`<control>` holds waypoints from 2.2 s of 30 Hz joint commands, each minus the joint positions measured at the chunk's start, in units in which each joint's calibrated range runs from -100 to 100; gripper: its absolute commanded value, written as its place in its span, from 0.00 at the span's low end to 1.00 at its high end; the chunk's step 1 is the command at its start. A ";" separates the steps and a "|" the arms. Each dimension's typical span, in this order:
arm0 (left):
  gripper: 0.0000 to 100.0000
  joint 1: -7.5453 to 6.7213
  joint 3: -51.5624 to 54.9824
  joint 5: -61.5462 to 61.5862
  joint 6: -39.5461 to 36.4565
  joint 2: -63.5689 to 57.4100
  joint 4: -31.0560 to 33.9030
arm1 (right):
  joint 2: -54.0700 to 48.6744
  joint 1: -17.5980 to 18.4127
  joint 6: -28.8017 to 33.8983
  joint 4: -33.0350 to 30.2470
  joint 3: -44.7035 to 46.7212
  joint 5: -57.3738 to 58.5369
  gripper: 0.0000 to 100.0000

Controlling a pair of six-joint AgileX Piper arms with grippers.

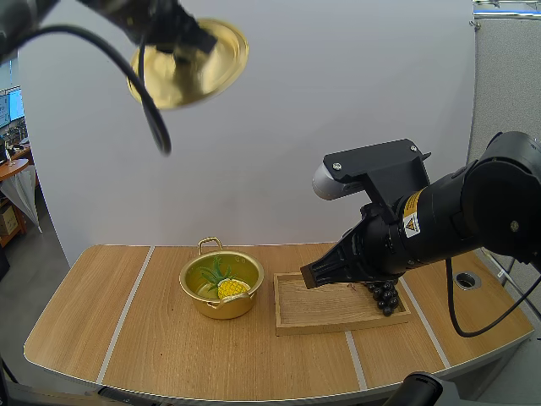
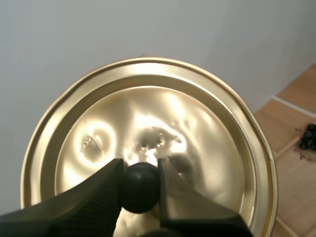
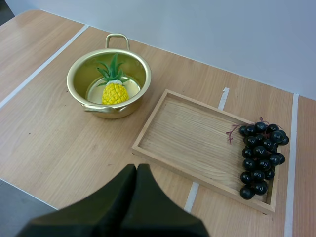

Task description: Open the pot, put the pineapple inside, and close it

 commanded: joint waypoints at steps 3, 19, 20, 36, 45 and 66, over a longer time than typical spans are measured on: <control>0.00 -0.20 14.05 0.00 1.45 0.34 -2.40 | -0.54 -0.12 -0.02 -0.01 0.16 0.40 0.00; 0.00 -0.20 29.11 -16.73 1.48 9.23 -2.40 | -0.54 -0.12 -0.02 0.09 0.16 0.40 0.00; 0.00 -0.20 29.11 -16.73 1.48 10.30 -2.40 | -0.54 -0.12 -0.02 0.09 0.16 0.40 0.00; 0.00 -0.20 29.41 -17.26 8.20 25.58 -5.61 | -0.54 -0.12 -0.02 0.09 0.16 0.40 0.00; 0.00 -0.20 34.71 -24.07 12.55 26.94 -8.07 | -0.54 -0.12 -0.02 0.09 0.16 0.40 0.00; 0.00 -0.20 40.12 -33.08 13.74 32.79 -6.33 | -0.54 -0.12 -0.02 0.09 0.16 0.40 0.00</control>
